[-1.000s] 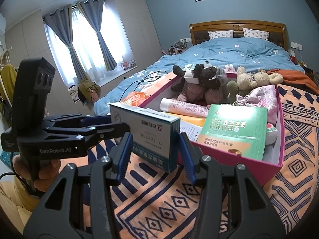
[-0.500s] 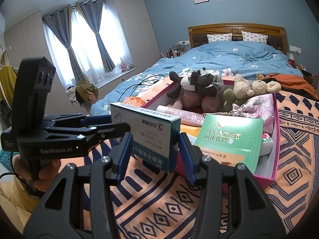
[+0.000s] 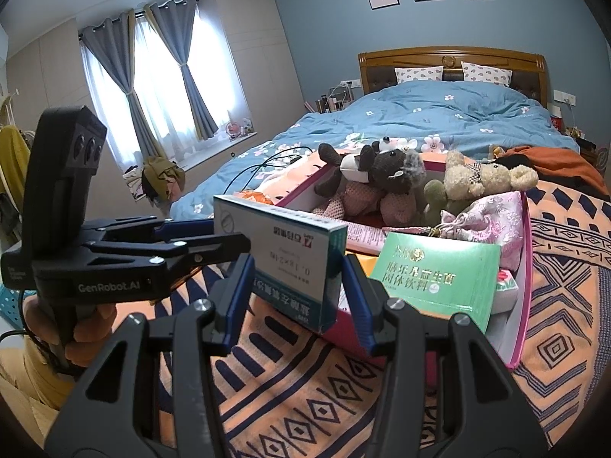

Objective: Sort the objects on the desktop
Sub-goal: 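Carry the medicine box over the pink box with both grippers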

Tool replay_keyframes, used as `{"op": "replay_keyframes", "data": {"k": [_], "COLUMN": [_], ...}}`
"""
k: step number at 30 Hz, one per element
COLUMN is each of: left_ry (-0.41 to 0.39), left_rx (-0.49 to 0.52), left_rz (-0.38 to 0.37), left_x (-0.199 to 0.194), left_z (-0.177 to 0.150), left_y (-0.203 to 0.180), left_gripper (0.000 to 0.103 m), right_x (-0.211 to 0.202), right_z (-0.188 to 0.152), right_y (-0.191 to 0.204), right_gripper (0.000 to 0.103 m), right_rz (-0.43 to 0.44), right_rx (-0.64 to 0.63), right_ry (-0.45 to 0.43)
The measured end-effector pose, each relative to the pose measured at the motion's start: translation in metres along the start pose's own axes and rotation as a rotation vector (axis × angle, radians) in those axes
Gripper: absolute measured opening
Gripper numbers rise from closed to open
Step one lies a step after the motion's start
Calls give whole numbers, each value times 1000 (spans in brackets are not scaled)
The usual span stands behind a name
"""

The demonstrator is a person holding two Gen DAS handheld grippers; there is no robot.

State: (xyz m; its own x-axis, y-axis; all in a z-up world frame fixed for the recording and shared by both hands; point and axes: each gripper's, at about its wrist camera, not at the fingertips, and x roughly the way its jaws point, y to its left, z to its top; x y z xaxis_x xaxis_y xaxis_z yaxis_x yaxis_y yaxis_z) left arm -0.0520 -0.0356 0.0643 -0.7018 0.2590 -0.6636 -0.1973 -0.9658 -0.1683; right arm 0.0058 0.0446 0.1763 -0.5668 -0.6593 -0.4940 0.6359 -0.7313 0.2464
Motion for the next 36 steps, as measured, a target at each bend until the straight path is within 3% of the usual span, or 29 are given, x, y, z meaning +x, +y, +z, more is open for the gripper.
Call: {"op": "replay_keyframes", "data": {"k": [36], "left_ry": [26], "left_rx": [-12], "left_rz": [23], "left_x": [44], "left_z": [22], "left_y": [12], "left_gripper": [50], "right_x": [35], "right_z": [21], "right_y": [-32], "right_gripper": [50], "right_rz": [-7], "right_rx": [75], "right_ry": [26]}}
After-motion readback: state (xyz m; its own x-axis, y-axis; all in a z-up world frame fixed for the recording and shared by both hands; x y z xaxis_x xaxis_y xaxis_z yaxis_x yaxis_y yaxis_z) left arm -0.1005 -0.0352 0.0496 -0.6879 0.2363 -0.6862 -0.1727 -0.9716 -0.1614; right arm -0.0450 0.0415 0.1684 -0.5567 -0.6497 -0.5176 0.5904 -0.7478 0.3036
